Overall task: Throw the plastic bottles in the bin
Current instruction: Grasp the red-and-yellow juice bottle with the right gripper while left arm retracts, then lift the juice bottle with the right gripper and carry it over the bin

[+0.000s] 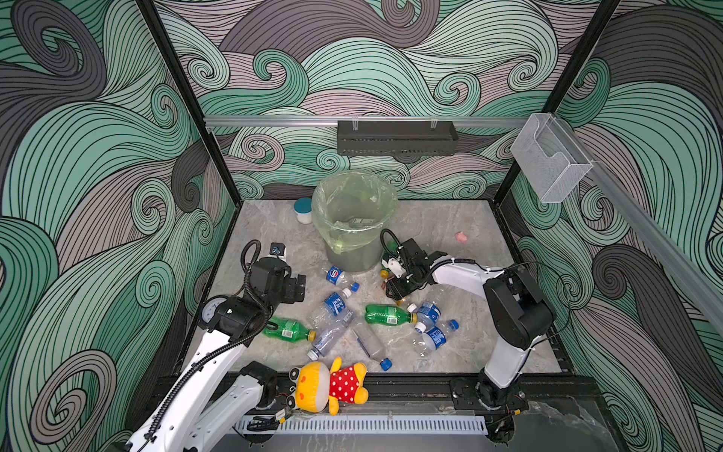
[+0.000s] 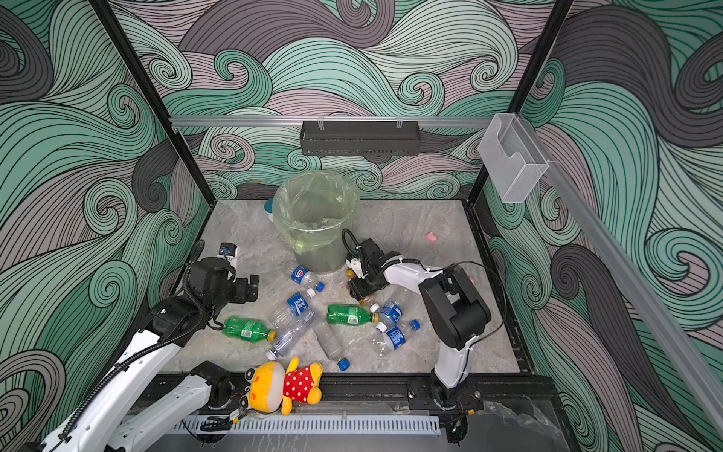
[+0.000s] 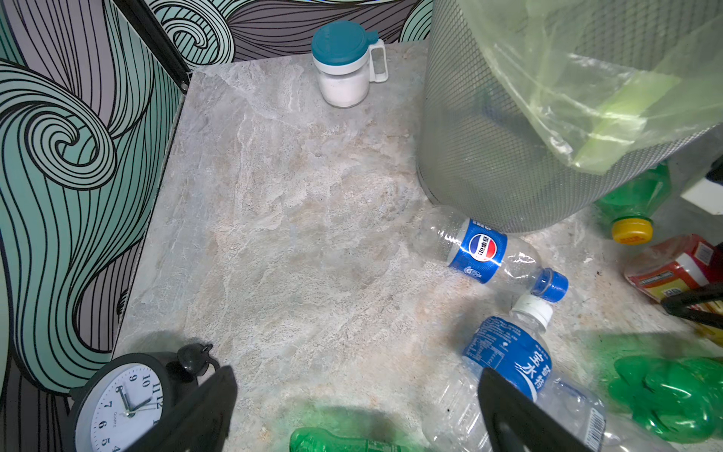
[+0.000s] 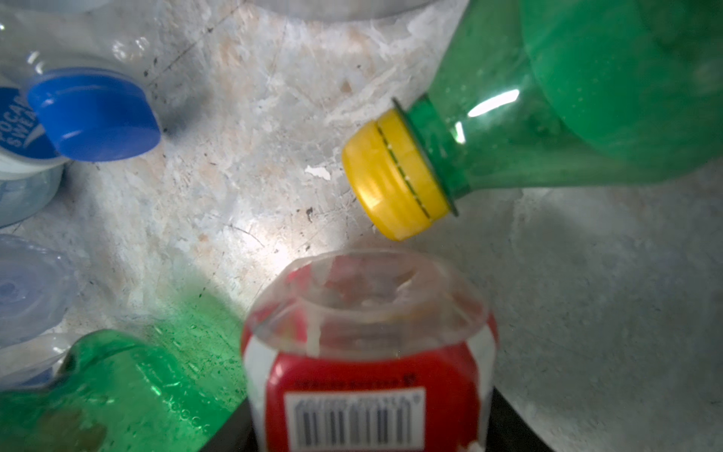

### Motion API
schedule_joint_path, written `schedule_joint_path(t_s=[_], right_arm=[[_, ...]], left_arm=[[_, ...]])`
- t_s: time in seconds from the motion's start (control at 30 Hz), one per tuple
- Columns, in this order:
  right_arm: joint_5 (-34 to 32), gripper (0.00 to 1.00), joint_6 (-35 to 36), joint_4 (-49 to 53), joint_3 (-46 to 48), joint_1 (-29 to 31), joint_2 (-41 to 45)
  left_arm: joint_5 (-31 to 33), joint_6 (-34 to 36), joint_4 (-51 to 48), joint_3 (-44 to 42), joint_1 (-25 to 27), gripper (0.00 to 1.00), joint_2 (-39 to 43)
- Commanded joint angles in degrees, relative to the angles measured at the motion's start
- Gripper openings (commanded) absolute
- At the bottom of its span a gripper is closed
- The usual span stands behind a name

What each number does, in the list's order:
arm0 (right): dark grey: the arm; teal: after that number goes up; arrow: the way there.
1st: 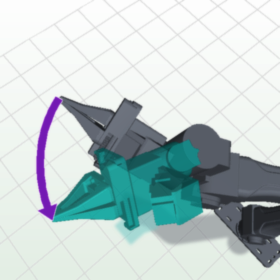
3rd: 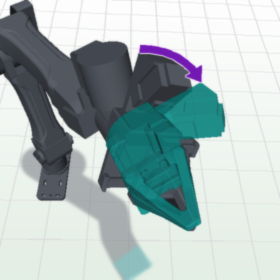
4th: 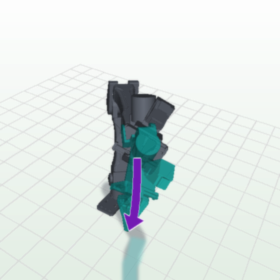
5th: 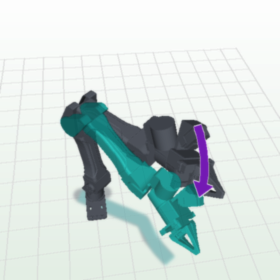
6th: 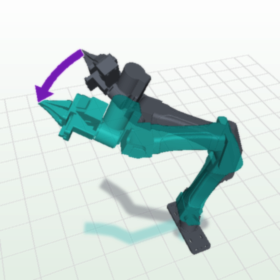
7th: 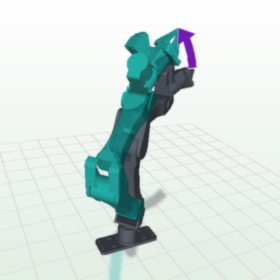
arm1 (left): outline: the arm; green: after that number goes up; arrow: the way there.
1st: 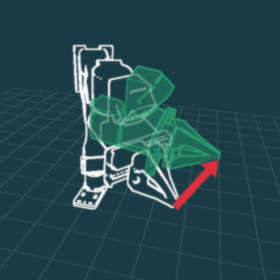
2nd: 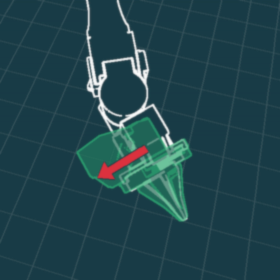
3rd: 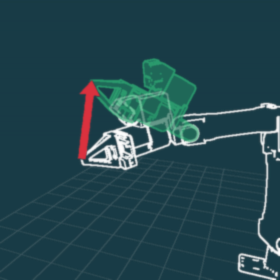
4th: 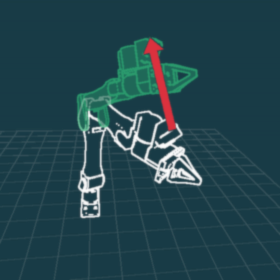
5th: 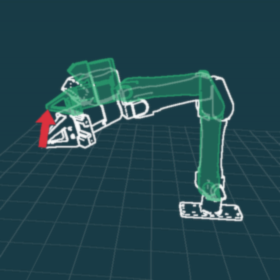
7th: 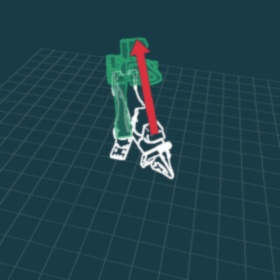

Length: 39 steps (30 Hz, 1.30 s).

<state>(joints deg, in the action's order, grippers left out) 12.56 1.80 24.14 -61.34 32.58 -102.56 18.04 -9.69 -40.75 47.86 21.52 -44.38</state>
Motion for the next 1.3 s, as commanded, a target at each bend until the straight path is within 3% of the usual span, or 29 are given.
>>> schedule_joint_path(t_s=[0.0, 0.27, 0.63, 1.03, 1.27], right_arm=[[-1.4, 0.6, -1.2, -2.8, 1.6, 0.3, 4.0], [-4.0, 0.55, -5.0, -5.6, 4.0, -2.4, 10.7], [0.0, 0.51, -10.4, -6.7, 8.0, -10.6, 20.9], [-0.2, 0.47, -11.0, -6.4, 11.9, -11.1, 32.5], [1.5, 0.46, -11.2, -2.1, 6.6, -11.1, 35.1]], left_arm=[[1.6, 0.1, -0.9, -0.3, -0.5, 0.99, 0.9], [1.9, 0.3, -1.1, -0.5, -0.6, 0.99, 1.2], [1.3, 0.2, -0.5, -0.8, -0.5, 0.99, 0.5], [0.3, 0.5, 0.0, -0.6, -0.5, 0.99, -1.1], [0.8, 0.5, -1.0, -0.1, -0.5, 0.99, -1.1]])
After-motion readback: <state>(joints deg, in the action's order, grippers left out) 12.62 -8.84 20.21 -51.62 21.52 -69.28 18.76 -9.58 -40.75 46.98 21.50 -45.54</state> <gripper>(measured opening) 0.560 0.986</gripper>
